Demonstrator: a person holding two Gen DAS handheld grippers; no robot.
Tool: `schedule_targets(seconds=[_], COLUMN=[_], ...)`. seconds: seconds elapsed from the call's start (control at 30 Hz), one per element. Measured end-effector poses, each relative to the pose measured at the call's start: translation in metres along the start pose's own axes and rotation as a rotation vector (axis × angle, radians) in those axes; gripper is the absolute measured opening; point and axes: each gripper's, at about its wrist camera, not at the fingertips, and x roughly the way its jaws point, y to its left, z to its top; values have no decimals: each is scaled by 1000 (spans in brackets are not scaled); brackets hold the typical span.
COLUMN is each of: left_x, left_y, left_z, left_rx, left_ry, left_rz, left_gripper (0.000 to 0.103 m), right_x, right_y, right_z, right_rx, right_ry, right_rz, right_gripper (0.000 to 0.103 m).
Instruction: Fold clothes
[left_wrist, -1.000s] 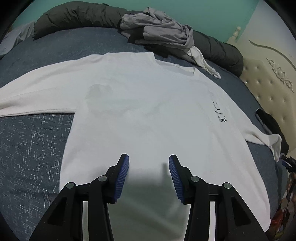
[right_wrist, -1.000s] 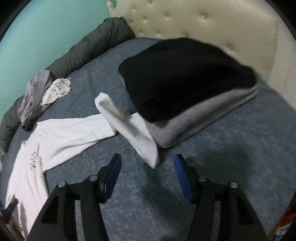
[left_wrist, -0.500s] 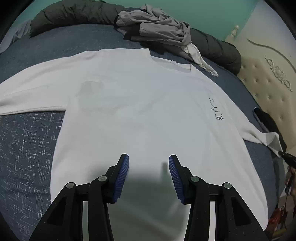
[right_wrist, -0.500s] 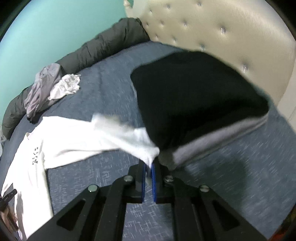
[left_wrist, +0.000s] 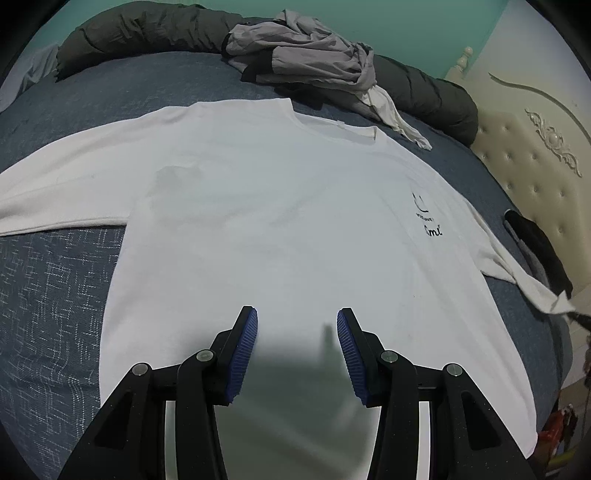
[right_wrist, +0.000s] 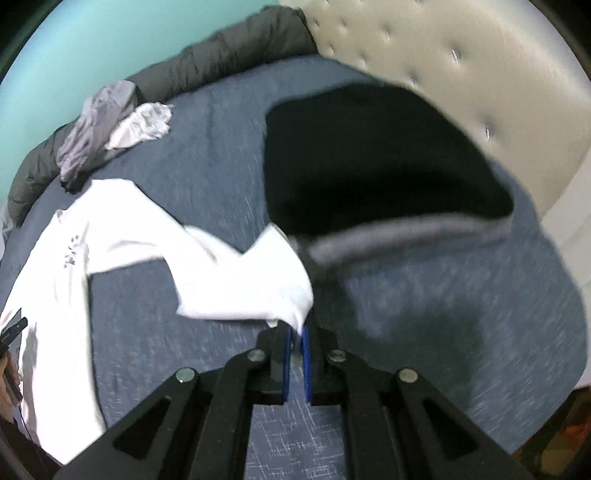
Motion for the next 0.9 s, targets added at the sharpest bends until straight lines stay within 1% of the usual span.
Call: schedule_targets(seconds=[0.17,0.2,0.23,0.27,0.37,0.43,0.5,0.63,0.73,0.83,0.9], left_x=[1,1,2,2,3,3,4,6,7,8,9], left_y=[1,1,2,2,0,-1,-2,-3,-3,-4,-3], left_z=[-1,0,0,1,1,1,0,0,0,0,0], left_rx=[2,0,-2,-3,3,6,6,5,4,6,7], left_ry=[3,3,4,4,6,7,9,12,11,12,14], left_rz=[5,5,6,6,6,4,3,5,7,7,7], left_gripper=[49,49,49,49,49,49,49,49,49,49,49], right_x=[25,30,29,25,10,1,-1,-4,9,21,29], right_y=[-11,-13,-15,-16,-18,-18,-17,-18,-14,-11,-10], right_z=[-25,-30,-31,-32,-33,-34,-32,-24,-20,-18,-19], right_rx=[48,58,59,54,55,47,39,60,31,6,-5], right_ry=[43,51,42,27,-31,-71,-87,-131,-87,-71,-57], right_rz=[-13,-16,-27,-34,11,49,87,128,71,33,26], right_gripper=[5,7,13,15,31,47,56,57,58,58,58])
